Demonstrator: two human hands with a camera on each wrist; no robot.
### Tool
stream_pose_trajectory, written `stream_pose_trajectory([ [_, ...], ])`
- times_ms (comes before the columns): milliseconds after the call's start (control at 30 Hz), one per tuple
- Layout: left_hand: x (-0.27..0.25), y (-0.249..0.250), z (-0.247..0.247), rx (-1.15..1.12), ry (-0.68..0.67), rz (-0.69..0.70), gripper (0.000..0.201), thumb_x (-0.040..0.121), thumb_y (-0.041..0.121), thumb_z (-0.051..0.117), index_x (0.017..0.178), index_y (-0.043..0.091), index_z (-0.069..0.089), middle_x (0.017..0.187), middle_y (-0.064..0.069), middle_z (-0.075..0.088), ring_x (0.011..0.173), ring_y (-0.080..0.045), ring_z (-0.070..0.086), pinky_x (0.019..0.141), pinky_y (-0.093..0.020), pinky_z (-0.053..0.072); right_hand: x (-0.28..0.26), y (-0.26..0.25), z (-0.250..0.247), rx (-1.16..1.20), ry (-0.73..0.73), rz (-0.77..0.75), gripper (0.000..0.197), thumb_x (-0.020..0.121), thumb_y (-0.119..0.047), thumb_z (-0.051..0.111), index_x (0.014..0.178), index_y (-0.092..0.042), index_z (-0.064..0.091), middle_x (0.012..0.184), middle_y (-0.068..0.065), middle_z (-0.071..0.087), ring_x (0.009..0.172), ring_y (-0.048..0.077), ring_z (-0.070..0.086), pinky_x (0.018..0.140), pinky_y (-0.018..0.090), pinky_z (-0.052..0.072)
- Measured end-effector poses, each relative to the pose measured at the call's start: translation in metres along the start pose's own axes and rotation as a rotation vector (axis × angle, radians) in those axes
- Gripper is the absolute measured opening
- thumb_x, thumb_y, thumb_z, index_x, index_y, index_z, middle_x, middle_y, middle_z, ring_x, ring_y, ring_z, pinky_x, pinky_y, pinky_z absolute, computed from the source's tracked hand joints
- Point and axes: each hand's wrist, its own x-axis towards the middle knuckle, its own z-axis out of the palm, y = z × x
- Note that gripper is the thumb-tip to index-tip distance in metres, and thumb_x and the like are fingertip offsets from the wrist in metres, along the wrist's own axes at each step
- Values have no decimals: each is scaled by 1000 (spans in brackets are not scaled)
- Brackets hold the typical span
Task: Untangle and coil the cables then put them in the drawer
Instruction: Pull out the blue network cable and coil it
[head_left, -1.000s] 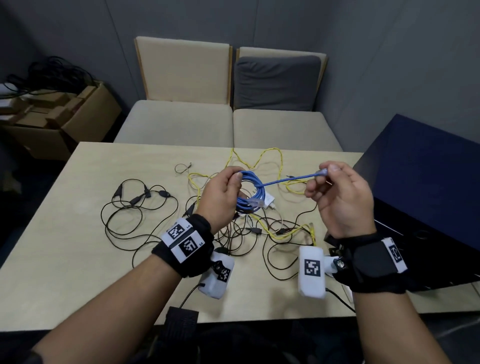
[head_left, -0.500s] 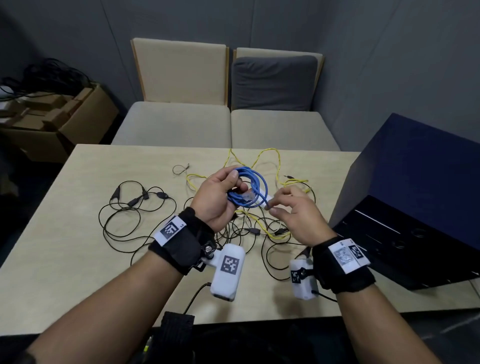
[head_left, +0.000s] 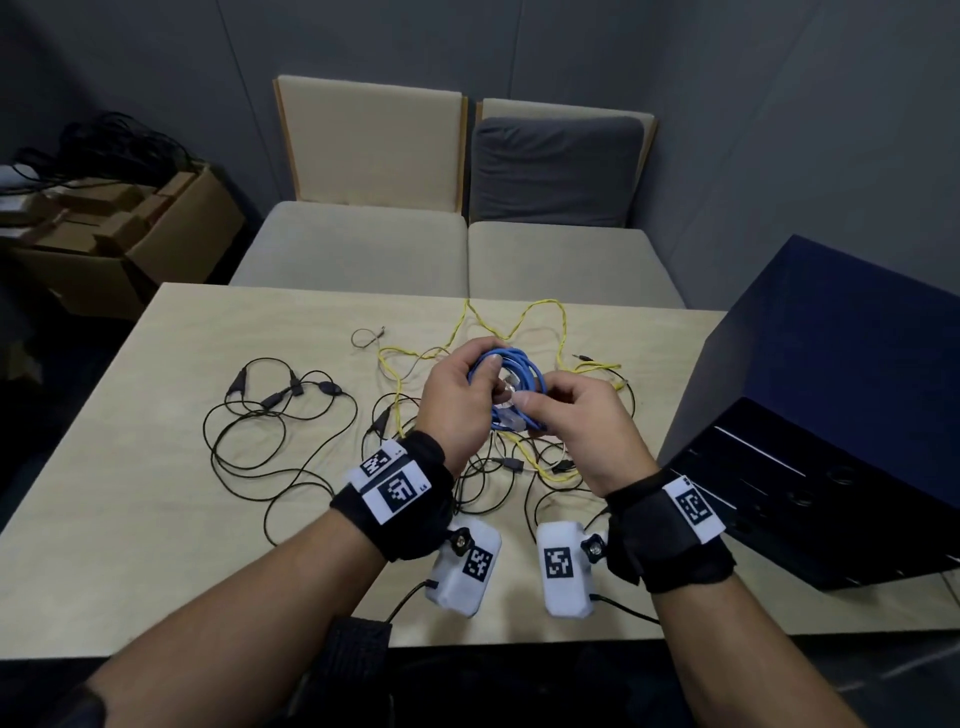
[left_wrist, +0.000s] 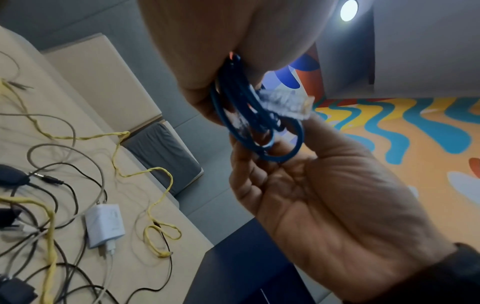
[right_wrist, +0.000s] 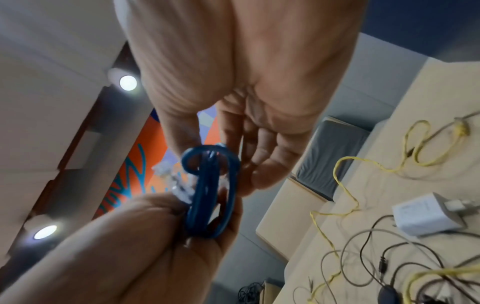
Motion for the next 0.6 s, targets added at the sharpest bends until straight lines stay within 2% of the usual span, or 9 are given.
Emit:
stream_pose_trajectory([
  [67,-1,-1,1,15,-25,27,26,97,3,46,90,22,63,74,2,61,64,-8,55,63,-21,47,0,1,0,75,-4,20,14,80,-7,70,89,-3,60,79,18,66,67,22,61,62,31,48],
  [133,-2,-1,1,27,-47,33,27,97,4,46,89,23,63,81,4,65,70,-4,59,68,-19,48,1,1,-3,147,-14,56,25,73,-9,68,92,-11,52,80,19,68,66,25,62,61,31,47],
  [233,-2,-1,2,-99,-114,-61,23,98,5,46,93,19,64,83,3,67,73,-6,62,72,-22,51,2,-1,-6,273,0,79,30,73,-2,64,89,-15,42,79,18,69,64,27,62,58,29,46],
  [300,-1,0,1,-252,-191,-162,19,98,6,46,99,13,64,82,-2,66,70,-11,62,69,-24,52,1,-1,-7,377,34,95,32,82,10,58,85,-15,38,73,16,69,59,23,63,52,25,47],
  [367,-1,1,-1,-338,-219,-237,17,98,7,46,103,9,62,77,-4,61,62,-10,57,60,-22,50,-1,0,-6,392,57,96,32,86,14,53,82,-14,38,72,12,66,59,20,62,53,26,47],
  [433,-1,1,-3,-354,-208,-263,16,98,7,46,102,8,61,68,-1,59,55,-8,53,53,-21,48,0,4,-7,207,103,50,27,82,4,63,81,-15,44,82,10,60,65,21,57,57,30,45],
  [533,-1,-1,-3,-285,-184,-237,15,97,8,47,100,9,62,69,-2,62,57,-12,52,56,-23,48,-1,2,-8,-204,117,-52,21,78,-9,71,81,-18,52,88,7,60,67,19,58,60,27,46],
  [567,-2,-3,-3,-260,-176,-239,15,97,8,48,100,10,62,71,-2,62,59,-13,52,58,-24,47,-1,1,-9,-308,117,-98,21,79,-9,71,79,-21,54,89,5,59,71,16,59,64,25,47],
  [600,-2,-4,-3,-245,-171,-246,15,97,8,48,99,10,63,72,-2,63,60,-14,52,59,-25,47,-1,-1,-9,-404,121,-150,21,80,-10,71,77,-24,55,90,2,56,76,6,57,68,19,45],
])
